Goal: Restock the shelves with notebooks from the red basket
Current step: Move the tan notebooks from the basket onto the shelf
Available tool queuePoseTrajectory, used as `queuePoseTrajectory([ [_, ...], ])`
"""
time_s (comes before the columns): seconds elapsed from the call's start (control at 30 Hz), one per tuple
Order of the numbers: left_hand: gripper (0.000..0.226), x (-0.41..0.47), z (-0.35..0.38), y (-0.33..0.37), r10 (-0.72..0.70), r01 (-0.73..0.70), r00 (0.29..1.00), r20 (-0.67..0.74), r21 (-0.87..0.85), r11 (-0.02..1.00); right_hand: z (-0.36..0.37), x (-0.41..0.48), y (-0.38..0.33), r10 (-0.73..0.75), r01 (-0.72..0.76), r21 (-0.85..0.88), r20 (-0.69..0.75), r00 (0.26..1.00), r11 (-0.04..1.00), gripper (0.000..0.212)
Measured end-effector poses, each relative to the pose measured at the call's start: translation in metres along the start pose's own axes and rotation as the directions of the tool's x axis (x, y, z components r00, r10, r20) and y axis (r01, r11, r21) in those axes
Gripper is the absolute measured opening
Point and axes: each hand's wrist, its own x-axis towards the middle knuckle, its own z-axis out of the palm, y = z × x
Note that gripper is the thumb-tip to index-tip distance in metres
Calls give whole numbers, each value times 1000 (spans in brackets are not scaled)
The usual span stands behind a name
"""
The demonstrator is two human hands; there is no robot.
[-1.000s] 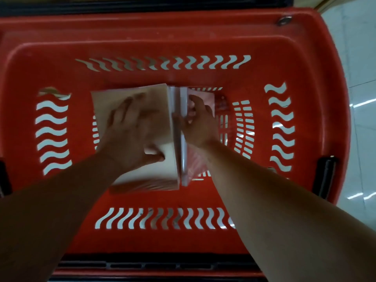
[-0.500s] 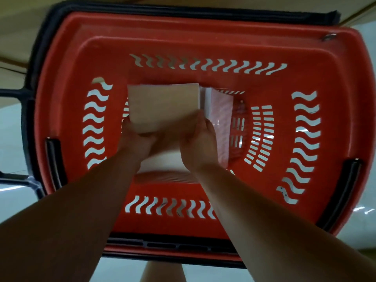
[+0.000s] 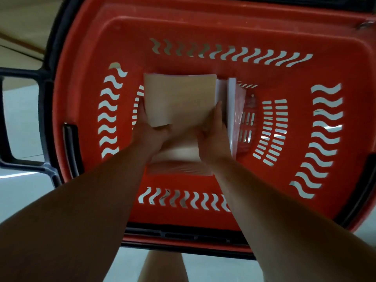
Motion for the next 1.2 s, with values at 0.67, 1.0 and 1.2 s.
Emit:
queuePoseTrajectory([
  [0.67,97,-34,-6,34,-62,95,991,118,-292,952,-34,9,-12,31,-37,103,63,998,994,109],
  [1.0,86,-68,-22,66,44,40,979,198,-405,914,-64,-20,-40,75,-105,157,186,980,982,101],
  [1.2,91,-115,-55,106,60,53,979,194,-529,847,-105,-68,-87,72,-130,237,237,969,963,97],
])
